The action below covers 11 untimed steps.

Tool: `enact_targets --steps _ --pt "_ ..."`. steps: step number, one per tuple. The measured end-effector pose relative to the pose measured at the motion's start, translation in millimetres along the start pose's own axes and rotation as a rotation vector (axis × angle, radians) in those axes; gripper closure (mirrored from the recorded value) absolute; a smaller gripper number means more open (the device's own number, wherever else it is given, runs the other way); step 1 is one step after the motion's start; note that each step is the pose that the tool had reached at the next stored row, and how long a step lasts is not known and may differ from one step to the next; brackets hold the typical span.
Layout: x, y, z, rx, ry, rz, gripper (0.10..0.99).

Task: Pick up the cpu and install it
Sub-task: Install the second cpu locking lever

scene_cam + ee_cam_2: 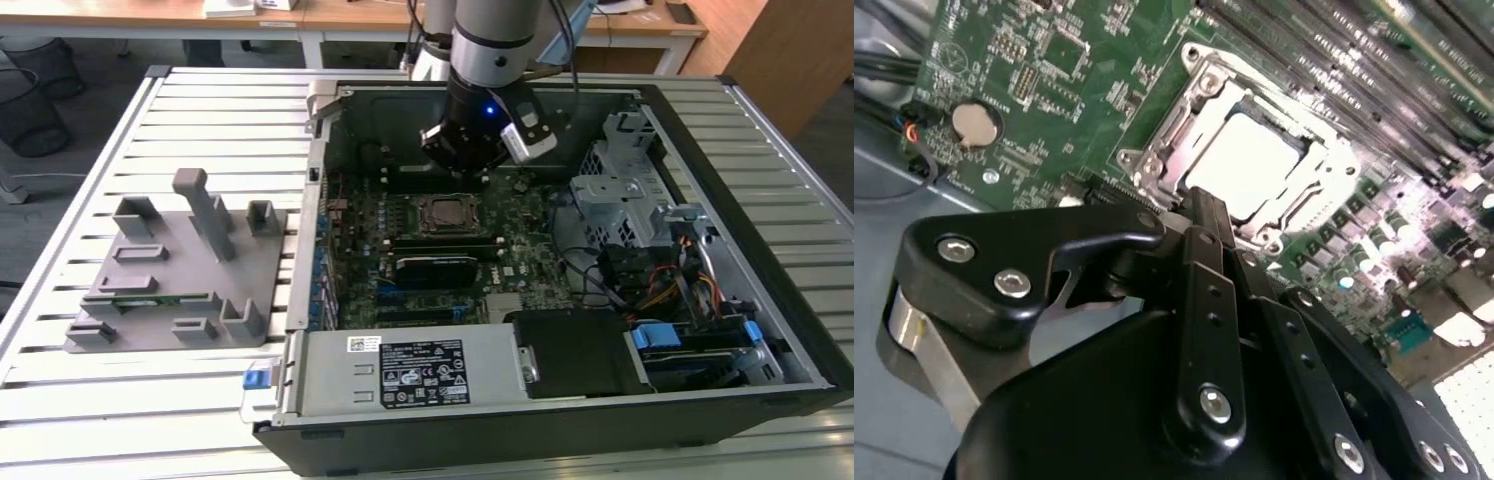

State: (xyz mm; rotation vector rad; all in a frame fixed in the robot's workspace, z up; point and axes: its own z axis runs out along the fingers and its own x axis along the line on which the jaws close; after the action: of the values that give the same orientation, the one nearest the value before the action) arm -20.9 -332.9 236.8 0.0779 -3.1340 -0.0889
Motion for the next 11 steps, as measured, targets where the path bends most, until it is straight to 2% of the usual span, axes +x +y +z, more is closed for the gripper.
enact_targets --steps 11 --pt "0.2 -3.7 -0.1 0.000 0.0000 0.000 0.980"
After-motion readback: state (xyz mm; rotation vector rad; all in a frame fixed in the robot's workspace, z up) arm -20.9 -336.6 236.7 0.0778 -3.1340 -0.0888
